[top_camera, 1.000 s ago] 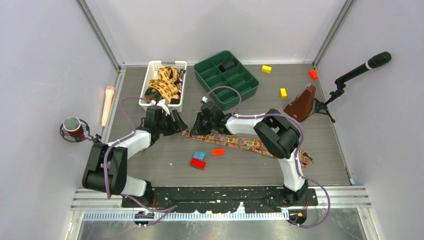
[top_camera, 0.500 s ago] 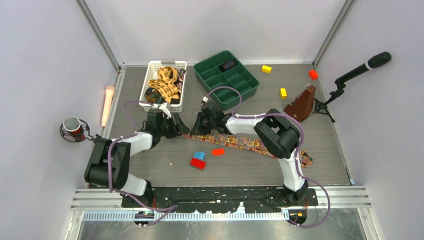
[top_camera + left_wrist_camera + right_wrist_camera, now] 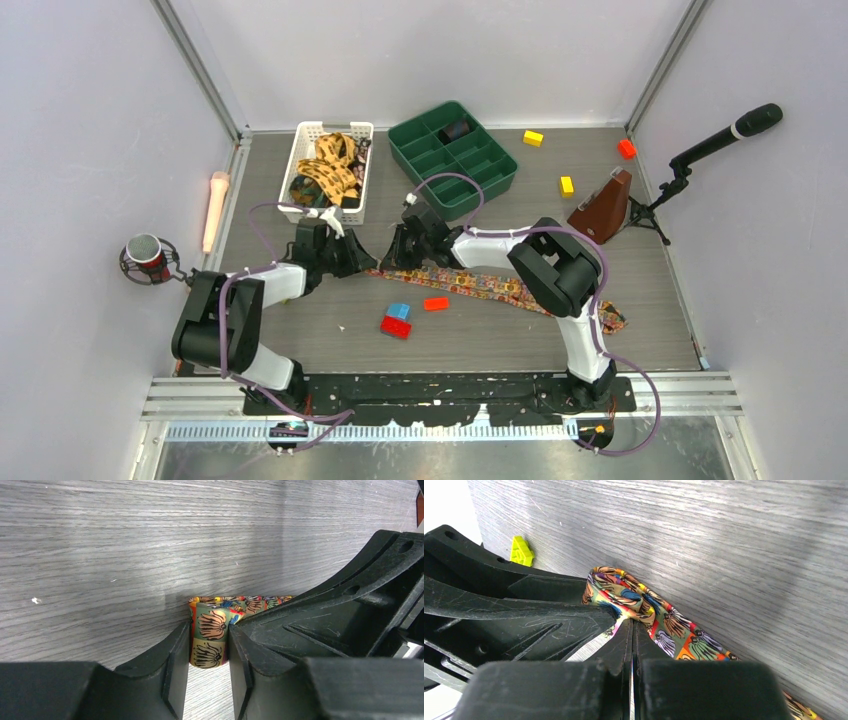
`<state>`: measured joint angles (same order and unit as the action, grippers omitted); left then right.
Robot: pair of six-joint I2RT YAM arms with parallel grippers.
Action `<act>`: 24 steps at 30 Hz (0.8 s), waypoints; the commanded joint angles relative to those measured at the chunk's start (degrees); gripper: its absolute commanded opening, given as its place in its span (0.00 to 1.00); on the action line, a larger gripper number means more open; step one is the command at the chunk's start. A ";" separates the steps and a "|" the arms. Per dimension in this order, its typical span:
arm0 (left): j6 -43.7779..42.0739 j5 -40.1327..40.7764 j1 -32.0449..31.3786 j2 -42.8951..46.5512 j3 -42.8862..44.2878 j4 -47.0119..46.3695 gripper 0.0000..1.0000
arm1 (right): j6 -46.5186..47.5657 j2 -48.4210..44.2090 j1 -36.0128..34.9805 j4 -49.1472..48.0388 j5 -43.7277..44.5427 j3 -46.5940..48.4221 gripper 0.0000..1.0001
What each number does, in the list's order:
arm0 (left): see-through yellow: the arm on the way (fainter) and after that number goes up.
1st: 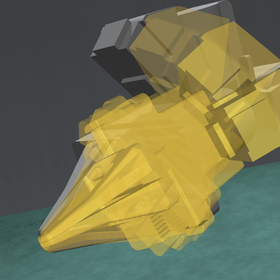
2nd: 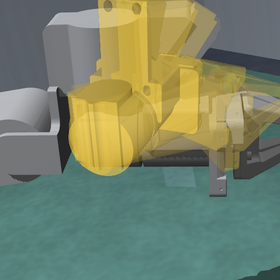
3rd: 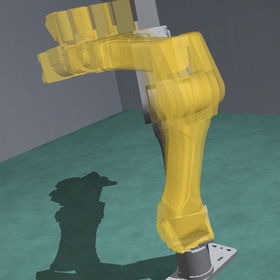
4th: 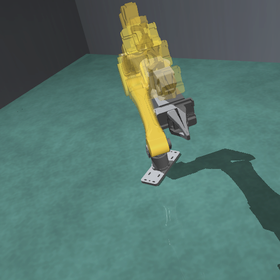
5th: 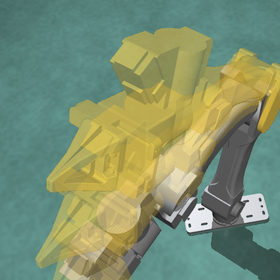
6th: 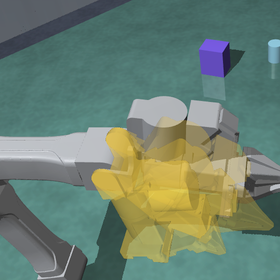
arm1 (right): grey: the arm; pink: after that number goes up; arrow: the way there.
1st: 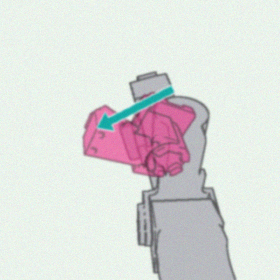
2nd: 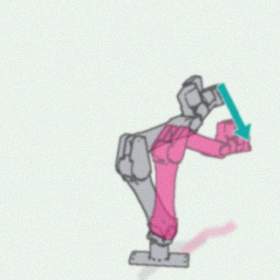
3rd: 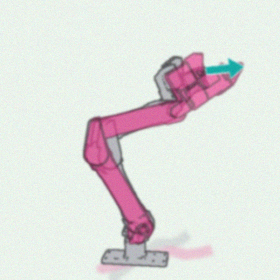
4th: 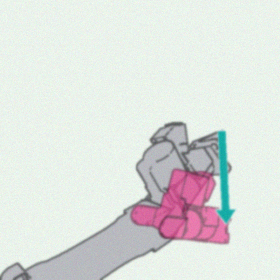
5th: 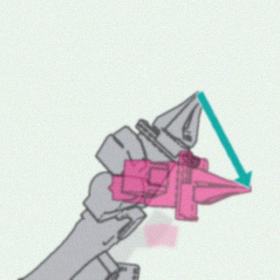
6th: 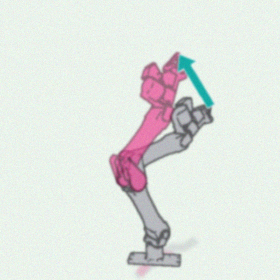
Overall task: Roll the ties
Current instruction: Roll the tie at the center of the board.
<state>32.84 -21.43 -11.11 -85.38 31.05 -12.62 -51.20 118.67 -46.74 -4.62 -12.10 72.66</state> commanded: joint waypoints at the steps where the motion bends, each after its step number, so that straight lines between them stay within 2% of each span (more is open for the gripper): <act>1: 0.26 -1.90 0.30 -0.22 0.25 -2.41 0.32 | 0.35 0.78 0.33 1.19 0.66 0.90 0.00; 5: -0.20 -2.95 0.30 -0.10 0.65 -2.50 0.24 | 0.69 0.85 0.34 1.34 0.48 1.05 0.00; 15: -2.77 -0.44 0.23 1.39 2.55 2.62 0.15 | 3.76 -3.36 0.58 -0.02 0.28 -1.55 0.00; 24: -7.32 11.67 -5.40 3.84 6.00 10.98 0.11 | 7.01 -11.60 0.69 -2.84 0.72 -7.73 0.00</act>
<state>29.02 -16.88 -13.63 -83.64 34.06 -5.80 -46.57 113.32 -46.26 -4.73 -12.03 67.02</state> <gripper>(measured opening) 0.184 0.025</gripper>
